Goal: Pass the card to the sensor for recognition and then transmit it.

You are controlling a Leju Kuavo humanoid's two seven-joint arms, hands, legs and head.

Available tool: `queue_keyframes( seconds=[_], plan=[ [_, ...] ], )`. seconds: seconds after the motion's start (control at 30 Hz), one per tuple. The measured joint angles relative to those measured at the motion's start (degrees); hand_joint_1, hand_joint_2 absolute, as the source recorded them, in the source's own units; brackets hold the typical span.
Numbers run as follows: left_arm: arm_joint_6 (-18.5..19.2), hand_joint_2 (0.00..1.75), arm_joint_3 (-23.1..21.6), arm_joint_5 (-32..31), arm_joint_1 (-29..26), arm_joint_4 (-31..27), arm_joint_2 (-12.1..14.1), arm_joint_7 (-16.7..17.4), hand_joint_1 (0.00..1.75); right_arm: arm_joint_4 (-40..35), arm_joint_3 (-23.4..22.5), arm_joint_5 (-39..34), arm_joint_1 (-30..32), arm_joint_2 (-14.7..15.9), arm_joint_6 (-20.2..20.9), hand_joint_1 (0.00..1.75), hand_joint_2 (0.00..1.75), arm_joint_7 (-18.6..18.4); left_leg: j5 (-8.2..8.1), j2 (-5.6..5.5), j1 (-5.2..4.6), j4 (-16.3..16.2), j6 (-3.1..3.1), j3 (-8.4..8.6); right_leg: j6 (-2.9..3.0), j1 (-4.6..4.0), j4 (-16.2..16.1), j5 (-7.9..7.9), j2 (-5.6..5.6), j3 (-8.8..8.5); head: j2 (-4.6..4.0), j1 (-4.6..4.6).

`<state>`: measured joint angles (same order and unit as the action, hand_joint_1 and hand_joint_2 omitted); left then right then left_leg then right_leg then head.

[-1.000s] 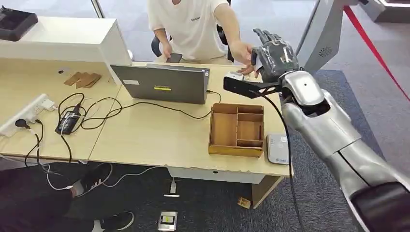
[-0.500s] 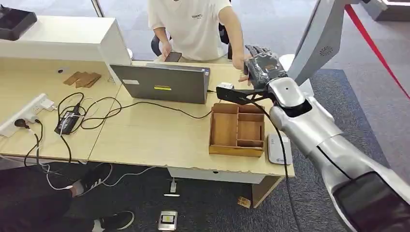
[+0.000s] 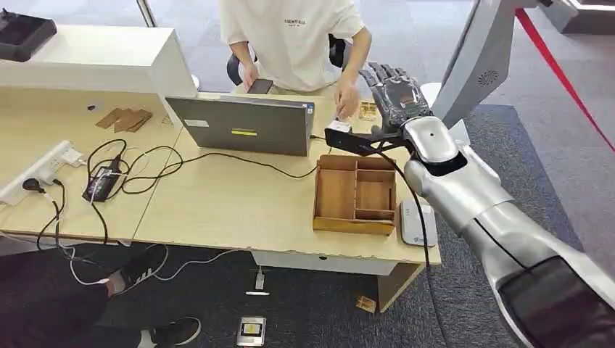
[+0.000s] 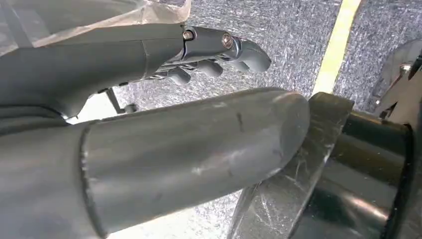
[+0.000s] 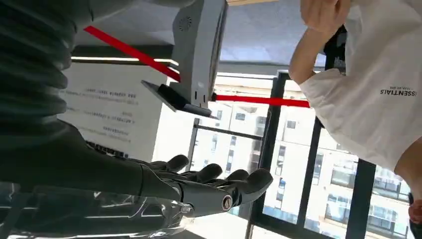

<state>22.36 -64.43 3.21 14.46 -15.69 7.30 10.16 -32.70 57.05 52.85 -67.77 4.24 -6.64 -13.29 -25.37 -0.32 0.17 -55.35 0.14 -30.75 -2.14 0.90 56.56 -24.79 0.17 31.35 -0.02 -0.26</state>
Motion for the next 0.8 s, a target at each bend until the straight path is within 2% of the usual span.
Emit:
queue_keyframes(
  seconds=[0.13,0.27,0.4,0.5,0.67,0.8],
  plan=[
    [0.00,0.00,0.00,0.98,-0.45,0.00,0.02,0.00,0.00,-1.20,-0.78,-5.04,0.23,0.20,-5.64,0.00,1.75,1.01,-0.01,0.01,0.00,0.00,0.00,0.02,0.00,0.00,-0.01,0.00,0.00,0.01,0.00,0.00],
    [0.00,0.00,0.15,2.41,-1.43,0.00,0.07,-0.02,0.00,-7.94,-2.41,-10.06,2.30,2.34,-6.75,0.00,1.75,-0.24,-0.02,0.00,0.00,0.00,-0.01,0.06,0.00,-0.01,-0.06,-0.01,0.00,-0.03,0.00,0.00],
    [-0.04,0.00,0.92,3.89,-2.52,0.00,0.28,-0.37,0.00,-19.57,-4.02,-14.40,9.10,6.38,-7.41,0.00,1.75,-4.00,-0.06,0.02,0.02,0.00,0.03,0.10,0.00,-0.03,-0.11,-0.02,0.00,-0.07,0.00,-0.02],
    [-1.55,0.00,1.46,4.15,-3.14,0.00,0.46,-0.44,0.00,-27.27,-5.55,-16.80,15.60,9.63,-9.15,0.00,1.75,-5.57,-0.08,0.02,0.02,0.00,0.04,0.14,-0.01,-0.02,-0.15,-0.02,0.00,-0.11,0.00,0.00],
    [-1.90,0.00,1.90,4.15,-3.42,0.00,0.50,-0.11,0.00,-35.76,-8.66,-17.35,26.04,13.84,-11.48,0.00,1.75,-5.75,-0.09,0.00,0.00,0.01,0.05,0.13,-0.03,0.01,-0.14,-0.03,0.01,-0.14,0.00,-0.02],
    [-1.90,0.00,2.21,4.13,-3.42,0.00,0.50,0.09,0.00,-40.05,-10.49,-17.31,29.66,16.10,-11.48,0.00,1.75,-5.73,-0.09,0.03,-0.01,0.01,0.05,0.19,-0.01,0.00,-0.14,-0.02,0.04,-0.14,0.00,-0.02]
  ],
)
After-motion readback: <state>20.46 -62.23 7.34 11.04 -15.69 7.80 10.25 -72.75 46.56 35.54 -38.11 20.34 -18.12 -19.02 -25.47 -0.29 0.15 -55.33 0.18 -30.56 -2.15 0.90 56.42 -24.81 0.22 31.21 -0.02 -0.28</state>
